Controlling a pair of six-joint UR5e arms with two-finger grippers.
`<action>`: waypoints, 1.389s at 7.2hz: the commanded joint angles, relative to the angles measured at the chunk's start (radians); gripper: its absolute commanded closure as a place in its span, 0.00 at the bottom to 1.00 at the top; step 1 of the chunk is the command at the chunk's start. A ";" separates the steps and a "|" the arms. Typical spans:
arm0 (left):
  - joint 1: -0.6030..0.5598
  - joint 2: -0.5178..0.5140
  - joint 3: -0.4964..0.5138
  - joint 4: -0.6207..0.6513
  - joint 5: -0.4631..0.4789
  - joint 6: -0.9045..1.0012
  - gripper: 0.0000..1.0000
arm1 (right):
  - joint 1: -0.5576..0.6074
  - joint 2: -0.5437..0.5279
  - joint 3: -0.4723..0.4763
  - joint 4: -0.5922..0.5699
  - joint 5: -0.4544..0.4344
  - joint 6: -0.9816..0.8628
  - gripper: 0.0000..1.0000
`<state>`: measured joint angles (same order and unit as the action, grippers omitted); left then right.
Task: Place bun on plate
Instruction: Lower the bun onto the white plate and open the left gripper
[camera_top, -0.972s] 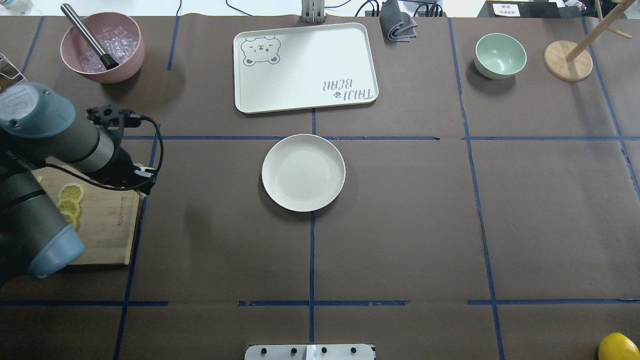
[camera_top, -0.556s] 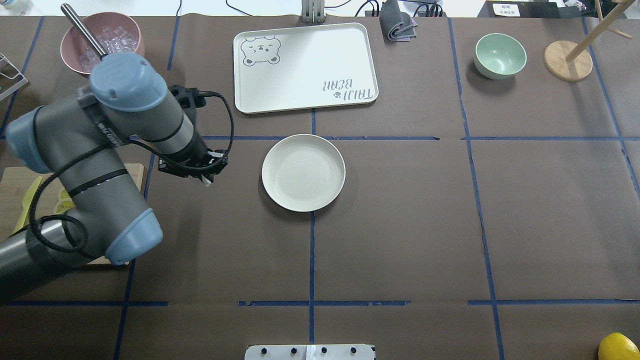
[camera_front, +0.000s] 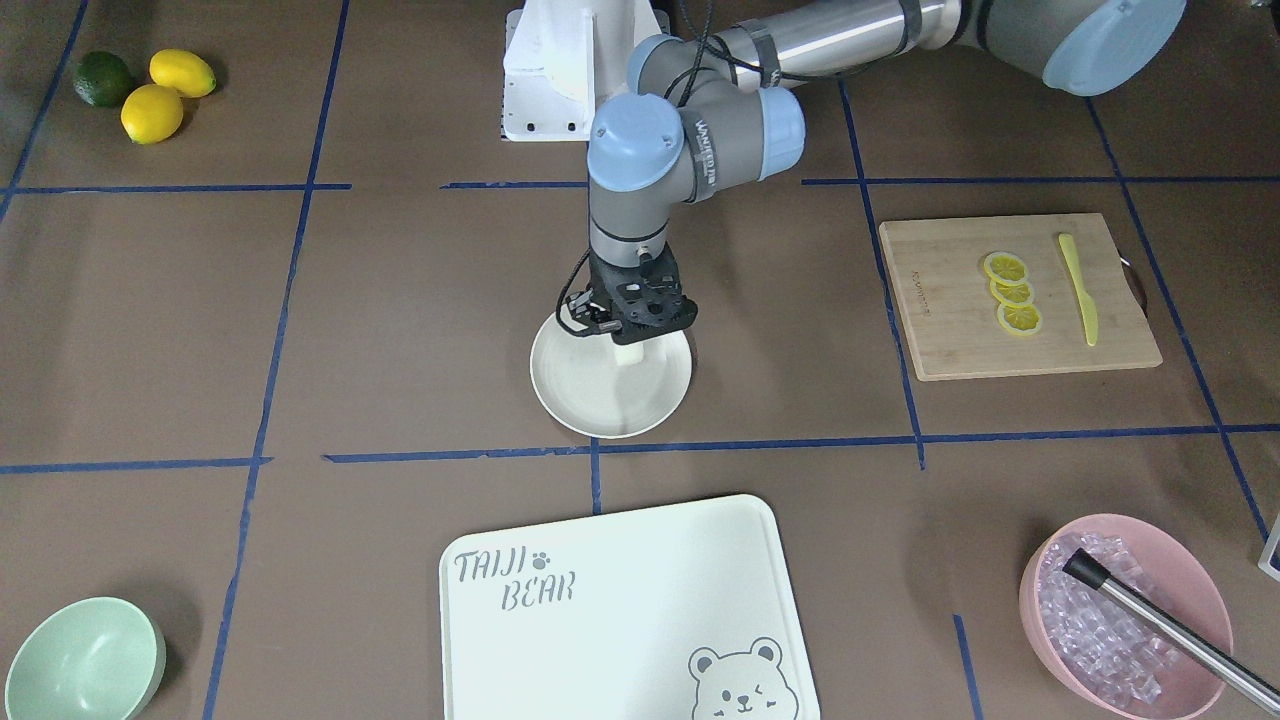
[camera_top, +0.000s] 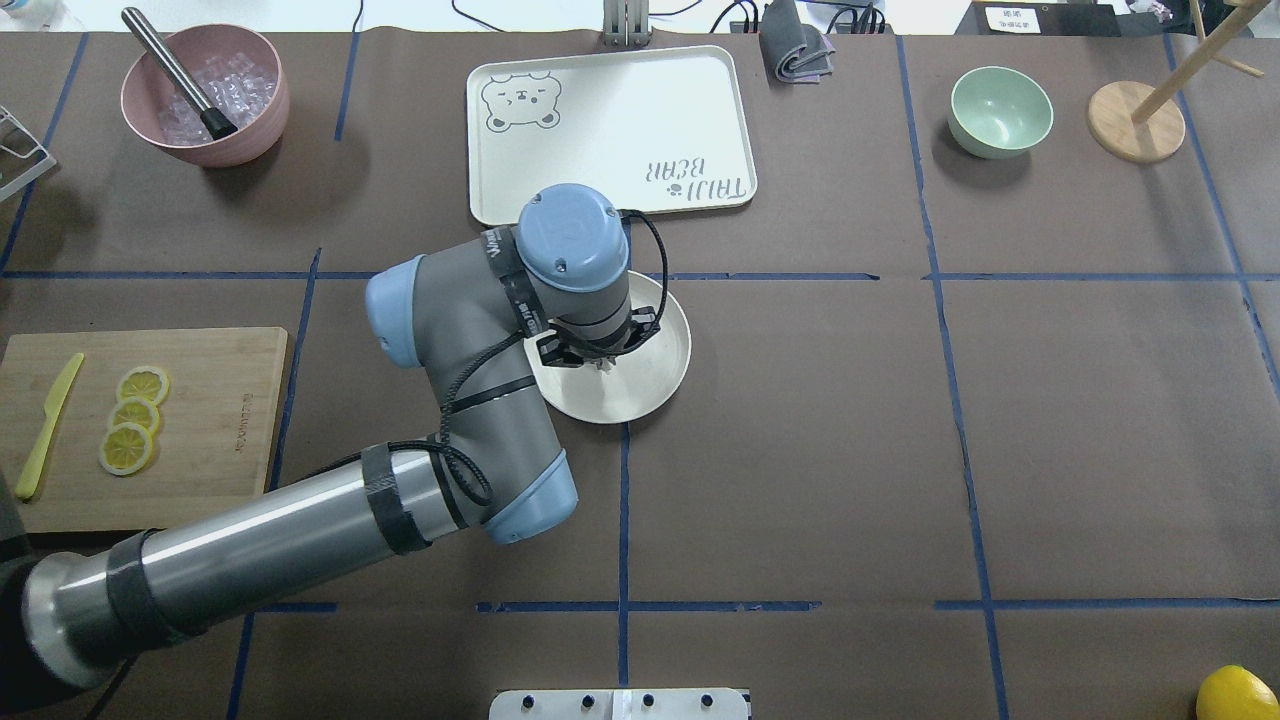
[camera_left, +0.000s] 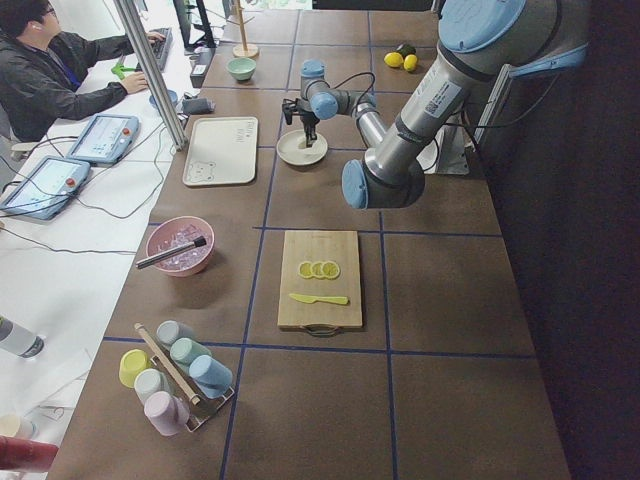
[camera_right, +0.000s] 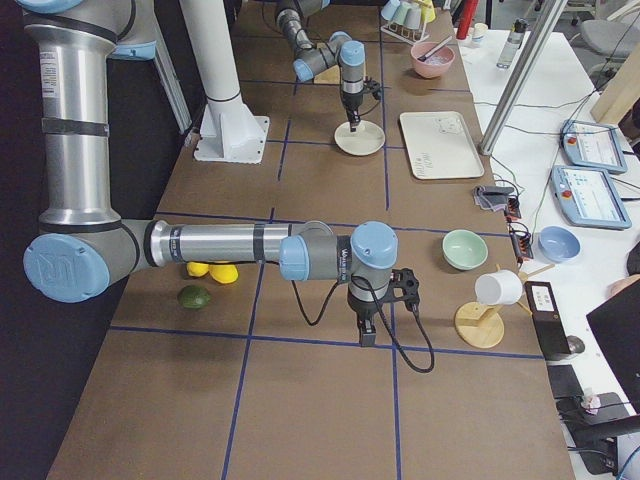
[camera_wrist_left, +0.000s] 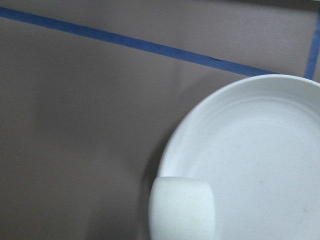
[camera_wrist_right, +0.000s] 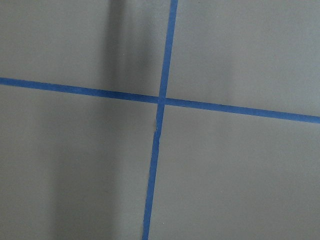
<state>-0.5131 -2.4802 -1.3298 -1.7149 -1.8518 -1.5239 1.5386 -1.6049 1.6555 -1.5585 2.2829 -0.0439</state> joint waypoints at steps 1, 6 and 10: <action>0.013 -0.042 0.093 -0.078 0.013 -0.007 0.59 | 0.000 -0.006 0.003 0.000 0.001 0.001 0.00; 0.007 -0.034 0.049 -0.068 0.010 -0.002 0.01 | 0.000 -0.006 0.004 0.000 0.001 -0.001 0.00; -0.225 0.285 -0.327 0.075 -0.318 0.533 0.01 | 0.000 -0.004 0.004 0.002 0.000 0.001 0.00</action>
<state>-0.6418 -2.3419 -1.5226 -1.6710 -2.0560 -1.2360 1.5386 -1.6098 1.6598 -1.5582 2.2831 -0.0432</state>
